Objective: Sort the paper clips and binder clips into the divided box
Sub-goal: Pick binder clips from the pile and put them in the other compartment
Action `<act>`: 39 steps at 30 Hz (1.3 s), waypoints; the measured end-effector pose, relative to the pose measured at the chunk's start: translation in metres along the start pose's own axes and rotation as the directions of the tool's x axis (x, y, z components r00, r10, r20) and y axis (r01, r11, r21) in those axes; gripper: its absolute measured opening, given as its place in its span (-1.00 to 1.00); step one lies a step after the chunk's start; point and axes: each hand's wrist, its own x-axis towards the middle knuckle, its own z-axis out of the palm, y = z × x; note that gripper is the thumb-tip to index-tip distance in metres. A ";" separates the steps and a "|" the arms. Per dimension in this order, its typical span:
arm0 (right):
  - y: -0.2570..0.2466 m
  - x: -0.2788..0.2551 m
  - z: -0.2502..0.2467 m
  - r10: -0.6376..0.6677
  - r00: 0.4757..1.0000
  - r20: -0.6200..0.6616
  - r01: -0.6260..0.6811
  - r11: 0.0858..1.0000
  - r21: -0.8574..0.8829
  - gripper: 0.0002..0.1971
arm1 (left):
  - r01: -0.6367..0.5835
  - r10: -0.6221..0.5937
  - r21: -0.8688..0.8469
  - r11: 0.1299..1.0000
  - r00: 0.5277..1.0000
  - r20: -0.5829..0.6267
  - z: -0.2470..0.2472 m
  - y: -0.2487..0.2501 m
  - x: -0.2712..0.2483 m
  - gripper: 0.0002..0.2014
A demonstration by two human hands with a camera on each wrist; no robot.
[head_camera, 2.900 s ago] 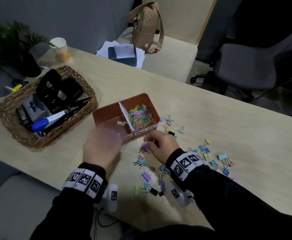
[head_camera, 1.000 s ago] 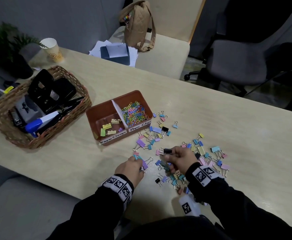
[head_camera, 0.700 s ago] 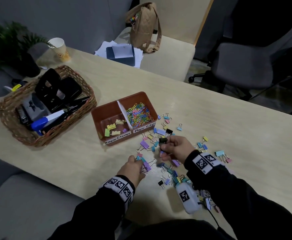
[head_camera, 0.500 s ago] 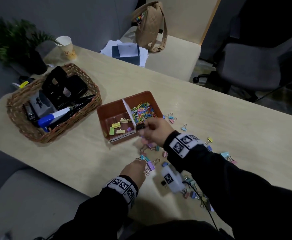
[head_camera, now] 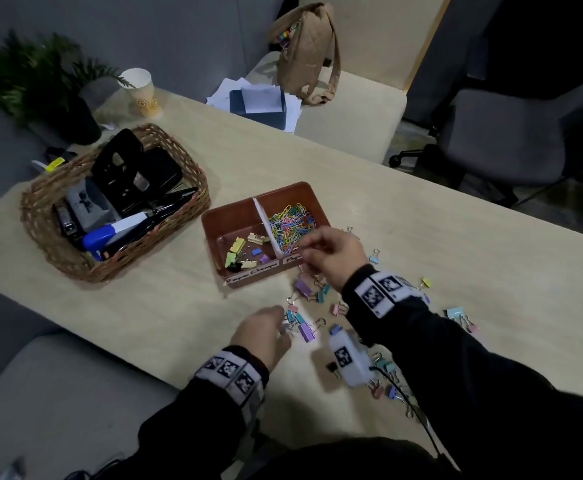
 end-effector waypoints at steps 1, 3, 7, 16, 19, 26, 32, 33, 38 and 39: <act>0.010 -0.004 -0.010 0.005 1.000 -0.024 -0.006 0.998 -0.066 -0.73 | 0.020 -0.024 -0.046 0.999 0.997 -0.073 -0.011 0.001 0.002 -0.94; 0.031 -0.016 -0.028 0.044 0.998 -0.040 -0.052 0.971 -0.233 -0.75 | 0.038 -0.061 -0.108 0.993 0.972 -0.226 -0.034 0.002 0.011 -0.83; 0.074 -0.041 -0.047 0.147 0.988 0.051 -0.093 0.822 -0.562 -0.78 | 0.052 -0.087 -0.103 0.993 0.927 -0.365 -0.077 -0.006 0.042 -0.86; 0.095 -0.057 -0.048 0.155 0.971 0.184 0.039 0.652 -0.757 -0.82 | 0.098 -0.102 -0.029 0.995 0.921 -0.377 -0.075 -0.016 0.052 -0.69; 0.101 -0.047 -0.044 0.060 0.983 0.175 0.101 0.619 -0.779 -0.85 | -0.014 -0.007 -0.056 0.998 0.932 -0.363 -0.051 -0.009 0.038 -0.83; 0.106 -0.017 -0.029 -0.100 0.962 0.255 0.272 0.458 -0.846 -0.53 | 0.031 -0.051 0.123 0.992 0.984 0.169 0.017 0.013 0.020 -0.42; 0.092 0.012 -0.005 0.000 0.885 0.466 0.443 0.304 -0.843 -0.36 | -0.056 0.011 0.204 0.977 0.977 0.214 0.032 0.009 0.028 -0.56; 0.090 0.015 -0.003 0.032 0.883 0.468 0.441 0.284 -0.852 -0.33 | -0.058 0.016 0.197 0.979 0.978 0.207 0.033 0.008 0.029 -0.60; 0.089 0.018 0.001 0.099 0.880 0.464 0.433 0.233 -0.871 -0.49 | -0.027 0.003 0.129 0.991 0.983 0.182 0.035 0.004 0.031 -0.67; 0.088 0.017 0.001 0.088 0.883 0.460 0.431 0.232 -0.872 -0.58 | -0.025 0.002 0.124 0.992 0.984 0.178 0.036 0.004 0.031 -0.67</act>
